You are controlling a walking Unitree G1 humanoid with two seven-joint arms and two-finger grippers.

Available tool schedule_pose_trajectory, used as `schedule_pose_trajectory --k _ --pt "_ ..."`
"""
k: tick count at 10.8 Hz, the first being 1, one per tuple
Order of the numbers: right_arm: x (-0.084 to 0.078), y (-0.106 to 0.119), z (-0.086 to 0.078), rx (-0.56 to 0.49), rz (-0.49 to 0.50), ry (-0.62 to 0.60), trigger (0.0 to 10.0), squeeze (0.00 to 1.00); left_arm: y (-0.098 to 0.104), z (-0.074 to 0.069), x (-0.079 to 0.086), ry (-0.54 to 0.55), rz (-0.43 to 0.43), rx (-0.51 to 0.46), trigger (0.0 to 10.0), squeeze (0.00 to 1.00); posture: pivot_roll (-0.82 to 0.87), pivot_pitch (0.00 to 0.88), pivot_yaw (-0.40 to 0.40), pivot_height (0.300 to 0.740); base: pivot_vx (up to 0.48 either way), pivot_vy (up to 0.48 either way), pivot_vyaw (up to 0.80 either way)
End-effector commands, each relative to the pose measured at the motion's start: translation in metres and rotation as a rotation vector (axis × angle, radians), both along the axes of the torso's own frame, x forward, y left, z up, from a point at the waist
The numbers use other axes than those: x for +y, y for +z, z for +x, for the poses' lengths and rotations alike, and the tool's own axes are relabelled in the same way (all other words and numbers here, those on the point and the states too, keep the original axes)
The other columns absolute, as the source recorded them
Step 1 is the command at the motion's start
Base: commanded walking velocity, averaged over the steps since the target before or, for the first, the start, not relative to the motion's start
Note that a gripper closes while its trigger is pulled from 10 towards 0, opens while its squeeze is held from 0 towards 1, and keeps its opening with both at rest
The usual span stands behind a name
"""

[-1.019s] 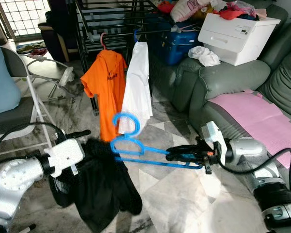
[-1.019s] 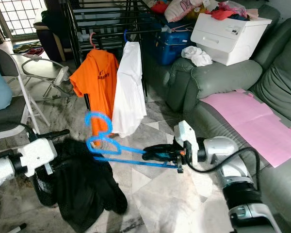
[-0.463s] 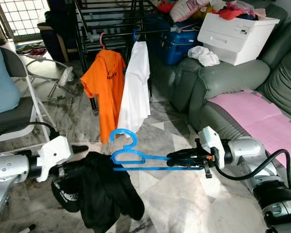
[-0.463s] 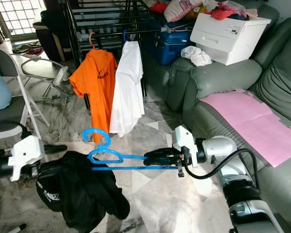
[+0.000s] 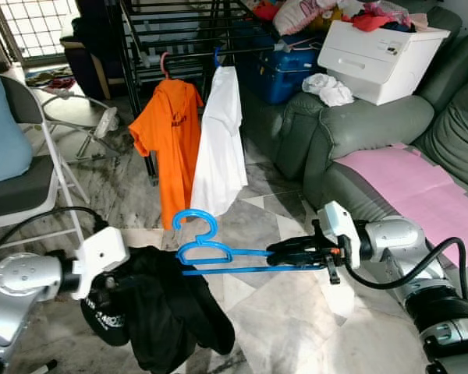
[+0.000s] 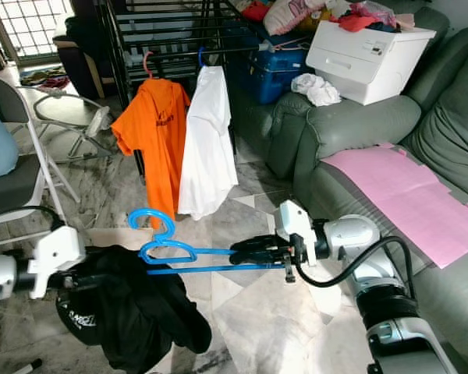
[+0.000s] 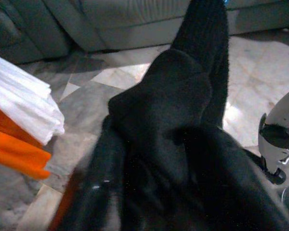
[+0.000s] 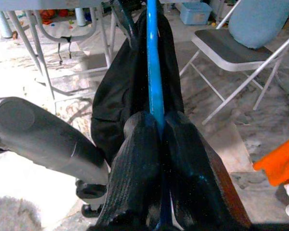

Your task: Hang hanger

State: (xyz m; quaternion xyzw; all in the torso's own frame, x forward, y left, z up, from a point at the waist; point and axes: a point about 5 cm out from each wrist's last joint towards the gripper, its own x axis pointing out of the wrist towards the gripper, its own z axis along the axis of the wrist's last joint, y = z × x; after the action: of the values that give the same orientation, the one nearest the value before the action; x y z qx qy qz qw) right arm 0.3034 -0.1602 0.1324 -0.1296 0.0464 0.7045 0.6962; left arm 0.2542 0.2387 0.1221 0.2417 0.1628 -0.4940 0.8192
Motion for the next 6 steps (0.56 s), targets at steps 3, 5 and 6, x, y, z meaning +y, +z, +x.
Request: schedule_pose_trajectory --k 3,5,6 --pt "0.0032 0.008 0.0034 -0.036 0.017 0.027 10.0 0.0 0.0036 0.0057 -0.004 -0.017 -0.03 -0.003 0.0 0.0 0.05 0.02 -0.03 0.74 0.0 0.0 0.0" --pt "0.0034 0.0079 0.0041 -0.039 0.018 0.021 10.0 0.0 0.0033 0.0041 -0.0051 -0.033 -0.033 0.012 0.0 0.0 0.05 0.018 -0.028 0.74 0.0 0.0 0.0" --pt "0.0041 0.0066 0.0043 -0.04 0.017 0.018 10.0 0.0 0.0023 0.0032 -0.0052 -0.039 -0.038 0.024 0.0 0.0 0.05 0.018 -0.028 0.74 0.0 0.0 0.0"
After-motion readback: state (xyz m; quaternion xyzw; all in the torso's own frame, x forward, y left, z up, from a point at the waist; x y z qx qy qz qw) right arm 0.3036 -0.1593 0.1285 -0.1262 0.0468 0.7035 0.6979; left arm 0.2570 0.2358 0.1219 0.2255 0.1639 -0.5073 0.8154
